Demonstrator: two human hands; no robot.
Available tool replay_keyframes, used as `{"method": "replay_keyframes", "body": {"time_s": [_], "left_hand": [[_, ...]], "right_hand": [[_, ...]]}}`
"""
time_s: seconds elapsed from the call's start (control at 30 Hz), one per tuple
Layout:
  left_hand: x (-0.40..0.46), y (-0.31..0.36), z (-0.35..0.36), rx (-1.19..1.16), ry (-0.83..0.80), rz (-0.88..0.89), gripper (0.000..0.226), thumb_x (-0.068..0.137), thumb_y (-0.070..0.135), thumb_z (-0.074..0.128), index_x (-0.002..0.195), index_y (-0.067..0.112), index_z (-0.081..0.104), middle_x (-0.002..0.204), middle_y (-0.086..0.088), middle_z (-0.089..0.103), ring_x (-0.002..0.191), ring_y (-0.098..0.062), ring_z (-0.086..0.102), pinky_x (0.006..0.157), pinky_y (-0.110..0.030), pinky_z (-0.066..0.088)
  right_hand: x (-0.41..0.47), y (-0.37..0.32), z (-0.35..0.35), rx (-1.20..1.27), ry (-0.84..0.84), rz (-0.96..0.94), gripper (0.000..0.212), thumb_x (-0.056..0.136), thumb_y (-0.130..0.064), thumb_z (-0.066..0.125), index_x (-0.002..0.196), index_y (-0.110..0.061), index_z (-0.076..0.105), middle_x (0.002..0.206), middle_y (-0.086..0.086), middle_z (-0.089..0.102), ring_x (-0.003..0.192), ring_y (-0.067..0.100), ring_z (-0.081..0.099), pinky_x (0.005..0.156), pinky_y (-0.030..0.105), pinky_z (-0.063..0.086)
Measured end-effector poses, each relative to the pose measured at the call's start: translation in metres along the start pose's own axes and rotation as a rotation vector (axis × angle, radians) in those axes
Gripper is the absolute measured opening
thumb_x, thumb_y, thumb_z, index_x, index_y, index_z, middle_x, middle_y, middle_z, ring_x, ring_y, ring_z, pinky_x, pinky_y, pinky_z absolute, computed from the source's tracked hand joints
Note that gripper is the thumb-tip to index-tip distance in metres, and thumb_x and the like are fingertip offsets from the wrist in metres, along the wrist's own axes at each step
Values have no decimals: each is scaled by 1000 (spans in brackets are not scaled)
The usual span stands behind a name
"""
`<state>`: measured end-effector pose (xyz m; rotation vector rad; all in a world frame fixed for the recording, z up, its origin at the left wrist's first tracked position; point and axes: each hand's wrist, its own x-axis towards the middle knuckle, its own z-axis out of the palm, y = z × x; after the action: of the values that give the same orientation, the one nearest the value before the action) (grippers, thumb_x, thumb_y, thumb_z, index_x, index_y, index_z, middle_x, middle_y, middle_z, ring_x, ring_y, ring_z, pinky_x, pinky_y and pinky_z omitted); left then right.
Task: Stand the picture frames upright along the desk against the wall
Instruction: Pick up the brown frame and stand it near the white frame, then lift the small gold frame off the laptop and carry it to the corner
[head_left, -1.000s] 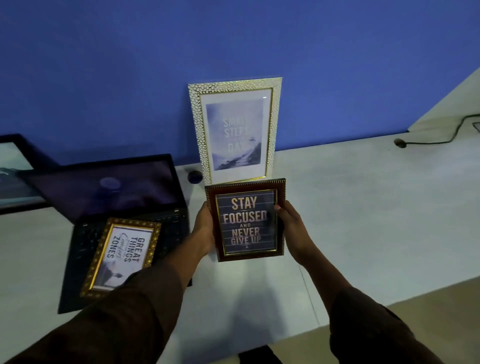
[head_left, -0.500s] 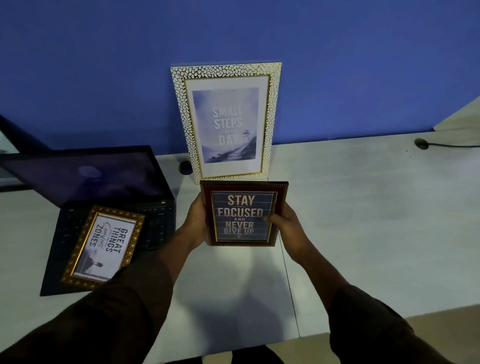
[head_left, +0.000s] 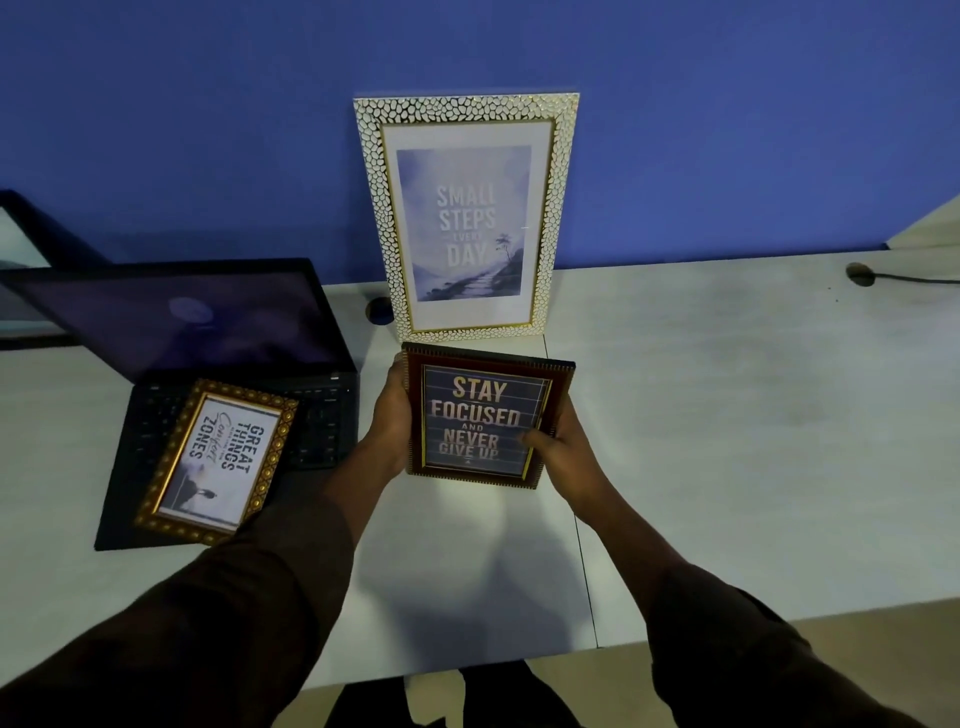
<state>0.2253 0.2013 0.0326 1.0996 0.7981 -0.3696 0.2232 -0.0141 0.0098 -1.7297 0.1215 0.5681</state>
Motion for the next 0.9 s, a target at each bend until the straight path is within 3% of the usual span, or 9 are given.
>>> {"method": "replay_keyframes", "body": {"time_s": [0.1, 0.17, 0.27, 0.37, 0.43, 0.53, 0.73, 0.9], "left_hand": [[-5, -3, 1, 60, 90, -2, 61, 102, 62, 21, 105, 25, 69, 97, -1, 78, 66, -14, 76, 60, -29, 50], [-8, -7, 1, 105, 129, -7, 61, 103, 61, 18, 112, 23, 66, 96, 2, 73, 74, -13, 70, 65, -28, 49], [-18, -15, -4, 132, 162, 4, 53, 104, 57, 19, 117, 22, 58, 103, 2, 63, 92, -16, 58, 92, -37, 42], [-28, -20, -21, 151, 166, 41, 66, 103, 59, 23, 140, 13, 51, 141, -3, 57, 127, -24, 52, 111, -44, 31], [-37, -22, -37, 162, 169, 64, 72, 102, 62, 24, 150, 13, 44, 157, -8, 44, 144, -26, 40, 119, -47, 23], [-50, -28, -68, 162, 159, 96, 71, 100, 63, 28, 146, 14, 50, 156, -9, 46, 144, -24, 40, 119, -44, 23], [-88, -51, -147, 168, 107, 138, 67, 101, 61, 31, 146, 14, 49, 151, -3, 48, 140, -21, 43, 101, -33, 40], [-138, -61, -227, 103, 137, 159, 65, 102, 53, 40, 146, 6, 48, 151, -21, 49, 141, -34, 45, 119, -44, 27]], "right_hand": [[-4, 3, -1, -20, 18, 2, 57, 89, -25, 70, 139, -27, 44, 129, -8, 65, 115, 14, 67, 95, 37, 58], [-8, 4, -3, -51, 31, -2, 59, 91, -23, 71, 142, -24, 41, 126, -15, 62, 113, 12, 64, 94, 30, 56], [-21, 8, -3, -56, 68, 14, 67, 92, -25, 72, 147, -27, 34, 130, -11, 59, 118, 14, 60, 88, 25, 53], [-37, 15, -1, -67, 115, 20, 75, 90, -30, 73, 151, -32, 30, 138, -4, 57, 125, 18, 56, 88, 29, 55], [-51, 20, 6, -71, 144, 22, 81, 89, -35, 73, 154, -33, 26, 152, -1, 49, 136, 22, 50, 96, 37, 54], [-76, 23, 26, -67, 217, 34, 86, 89, -38, 73, 157, -33, 21, 161, 2, 37, 145, 23, 40, 114, 48, 41], [-136, 32, 96, -73, 309, 3, 73, 93, -31, 69, 154, -32, 28, 161, 3, 37, 143, 28, 42, 112, 45, 40], [-162, 28, 177, -121, 174, 32, 80, 93, -42, 67, 158, -31, 22, 161, 7, 36, 143, 30, 42, 103, 37, 40]]}}
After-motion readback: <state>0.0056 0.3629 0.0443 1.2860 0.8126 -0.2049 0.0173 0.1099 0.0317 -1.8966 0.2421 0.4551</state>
